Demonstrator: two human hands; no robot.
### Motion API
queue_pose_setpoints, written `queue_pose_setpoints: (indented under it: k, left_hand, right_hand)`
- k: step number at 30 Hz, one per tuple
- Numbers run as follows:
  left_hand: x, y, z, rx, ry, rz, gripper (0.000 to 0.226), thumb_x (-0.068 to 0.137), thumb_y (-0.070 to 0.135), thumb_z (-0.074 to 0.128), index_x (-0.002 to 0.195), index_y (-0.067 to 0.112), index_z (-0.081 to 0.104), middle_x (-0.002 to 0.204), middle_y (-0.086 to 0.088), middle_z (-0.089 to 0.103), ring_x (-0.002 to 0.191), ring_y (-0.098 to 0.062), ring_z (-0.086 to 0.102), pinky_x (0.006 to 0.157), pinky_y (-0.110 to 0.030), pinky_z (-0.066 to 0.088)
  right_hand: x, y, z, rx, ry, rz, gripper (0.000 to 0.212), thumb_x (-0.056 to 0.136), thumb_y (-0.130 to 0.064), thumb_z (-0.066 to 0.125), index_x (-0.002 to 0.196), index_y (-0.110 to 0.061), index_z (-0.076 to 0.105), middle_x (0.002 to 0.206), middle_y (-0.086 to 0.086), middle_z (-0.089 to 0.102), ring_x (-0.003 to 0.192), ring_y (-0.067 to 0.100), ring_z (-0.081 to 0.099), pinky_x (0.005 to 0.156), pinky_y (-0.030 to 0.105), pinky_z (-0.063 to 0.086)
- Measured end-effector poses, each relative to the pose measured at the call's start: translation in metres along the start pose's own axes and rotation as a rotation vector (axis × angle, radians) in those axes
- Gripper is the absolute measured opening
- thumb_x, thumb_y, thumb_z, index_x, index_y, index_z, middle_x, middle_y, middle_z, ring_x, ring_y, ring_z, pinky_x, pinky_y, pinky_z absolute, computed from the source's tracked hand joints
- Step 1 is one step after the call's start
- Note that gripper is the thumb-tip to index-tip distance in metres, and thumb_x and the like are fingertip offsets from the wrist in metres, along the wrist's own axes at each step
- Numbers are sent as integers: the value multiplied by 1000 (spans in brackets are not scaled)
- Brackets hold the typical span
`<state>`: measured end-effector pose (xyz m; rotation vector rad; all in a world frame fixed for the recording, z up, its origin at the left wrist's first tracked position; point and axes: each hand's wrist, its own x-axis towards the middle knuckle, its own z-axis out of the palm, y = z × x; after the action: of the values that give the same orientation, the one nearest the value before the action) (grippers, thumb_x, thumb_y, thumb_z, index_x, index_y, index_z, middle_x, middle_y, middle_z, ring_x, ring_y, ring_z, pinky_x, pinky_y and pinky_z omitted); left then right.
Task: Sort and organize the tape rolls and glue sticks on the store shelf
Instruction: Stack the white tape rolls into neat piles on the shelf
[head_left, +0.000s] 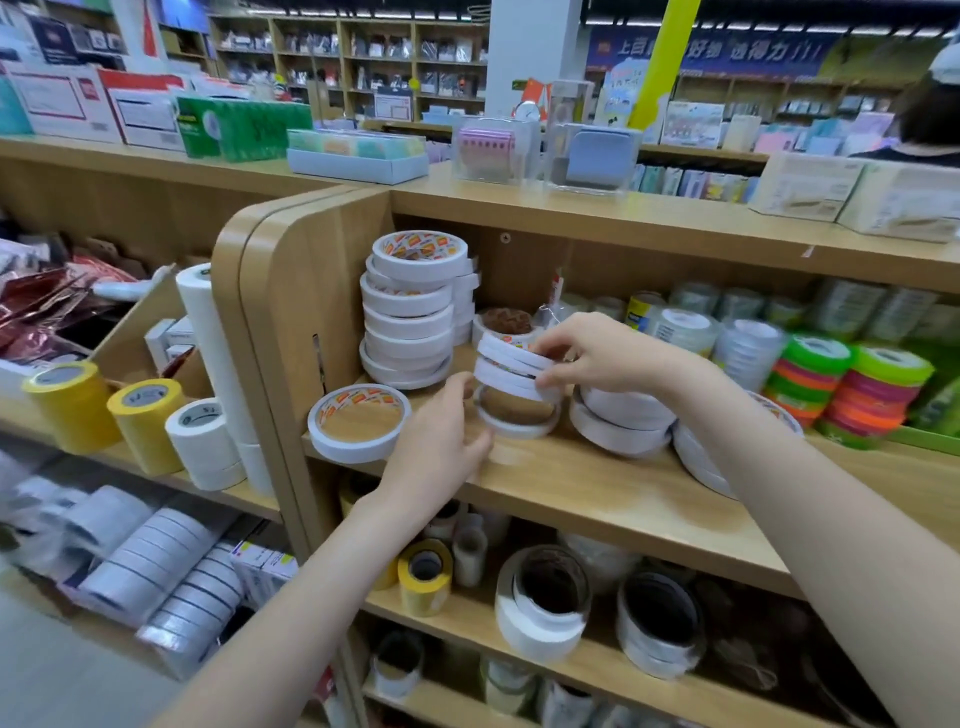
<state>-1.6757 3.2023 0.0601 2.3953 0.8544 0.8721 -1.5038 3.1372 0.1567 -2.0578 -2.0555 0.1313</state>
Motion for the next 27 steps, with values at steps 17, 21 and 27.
queue_pose_setpoints:
  k: [17, 21, 27]
  left_hand:
    - [22, 7, 4, -361, 100, -68, 42, 88, 20, 63, 128, 21, 50, 113, 4, 61, 102, -5, 55, 75, -9, 40]
    - [26, 5, 5, -433, 117, -108, 36, 87, 19, 63, 122, 19, 54, 109, 1, 63, 99, -7, 57, 82, -18, 46]
    - [17, -8, -1, -32, -229, 114, 32, 88, 22, 62, 120, 21, 56, 123, 5, 56, 121, -10, 42, 101, -28, 35]
  right_hand:
    - [-13, 0, -2, 167, -46, 75, 24, 83, -24, 66, 93, -3, 63, 82, 10, 59, 72, 16, 51, 65, 26, 38]
    - [-14, -6, 1, 155, -22, 72, 23, 78, -23, 72, 90, -7, 61, 80, 4, 56, 71, 15, 47, 64, 31, 36]
    - [-16, 1, 0, 263, 185, 89, 17, 74, -20, 76, 72, -20, 59, 65, 0, 55, 62, 16, 48, 62, 27, 38]
